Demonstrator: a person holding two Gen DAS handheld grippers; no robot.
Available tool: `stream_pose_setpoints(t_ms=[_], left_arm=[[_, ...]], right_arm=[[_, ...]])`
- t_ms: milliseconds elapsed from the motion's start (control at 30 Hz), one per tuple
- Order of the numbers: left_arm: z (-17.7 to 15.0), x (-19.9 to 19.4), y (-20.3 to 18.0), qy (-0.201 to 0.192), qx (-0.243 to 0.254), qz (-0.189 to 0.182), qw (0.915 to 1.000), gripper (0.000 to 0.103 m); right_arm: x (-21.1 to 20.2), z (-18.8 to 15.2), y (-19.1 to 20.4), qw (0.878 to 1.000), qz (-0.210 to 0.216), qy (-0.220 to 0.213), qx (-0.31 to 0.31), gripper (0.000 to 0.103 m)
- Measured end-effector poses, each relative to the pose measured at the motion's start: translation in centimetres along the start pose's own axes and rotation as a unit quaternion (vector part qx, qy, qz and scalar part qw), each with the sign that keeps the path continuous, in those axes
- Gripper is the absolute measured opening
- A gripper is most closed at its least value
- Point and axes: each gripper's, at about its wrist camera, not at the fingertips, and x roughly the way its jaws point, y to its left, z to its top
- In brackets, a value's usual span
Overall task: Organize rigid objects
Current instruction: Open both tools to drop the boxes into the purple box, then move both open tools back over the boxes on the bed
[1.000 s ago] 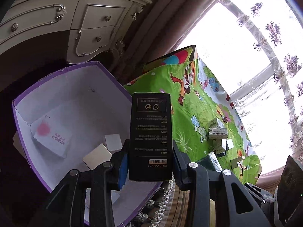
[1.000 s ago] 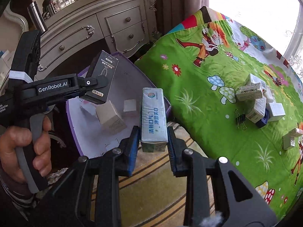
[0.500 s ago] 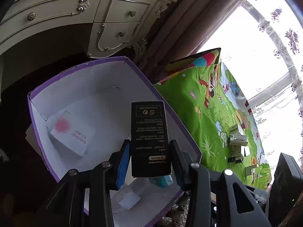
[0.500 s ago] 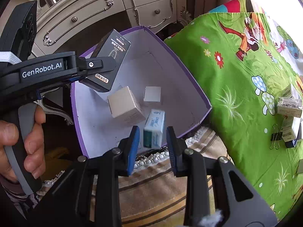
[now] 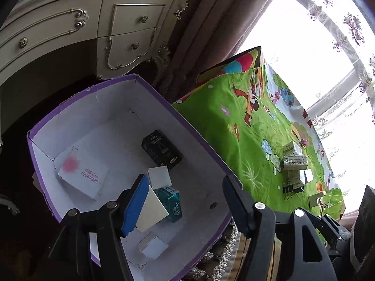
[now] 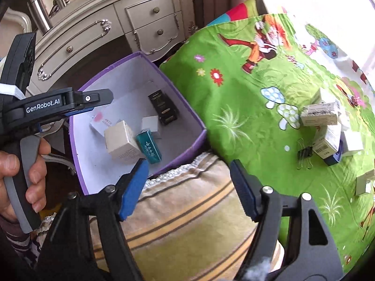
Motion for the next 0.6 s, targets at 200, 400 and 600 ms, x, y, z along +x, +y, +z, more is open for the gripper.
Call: stream_pose_setpoints(t_ms=[200,400,600], left_arm=[[0.4,1.3,-5.8,0.011,0.078,0.002,0.9969,0.068],[-0.6,2.7,-11.9,0.005,0.157,0.004,0.9876,0.068],[-1.7,3.7,-16.5,-0.002,0.226,0.000,0.9742,0.068]], right_arm=[[-5.8,-2.7,-9.4,0.986,-0.098,-0.067,0.113,0.083],[-9.5,-6.5,-17.4,0.957,-0.169,-0.101,0.211,0.084],[-10.6,-10.3,-21.8,0.940,-0.184,-0.094,0.272,0.084]])
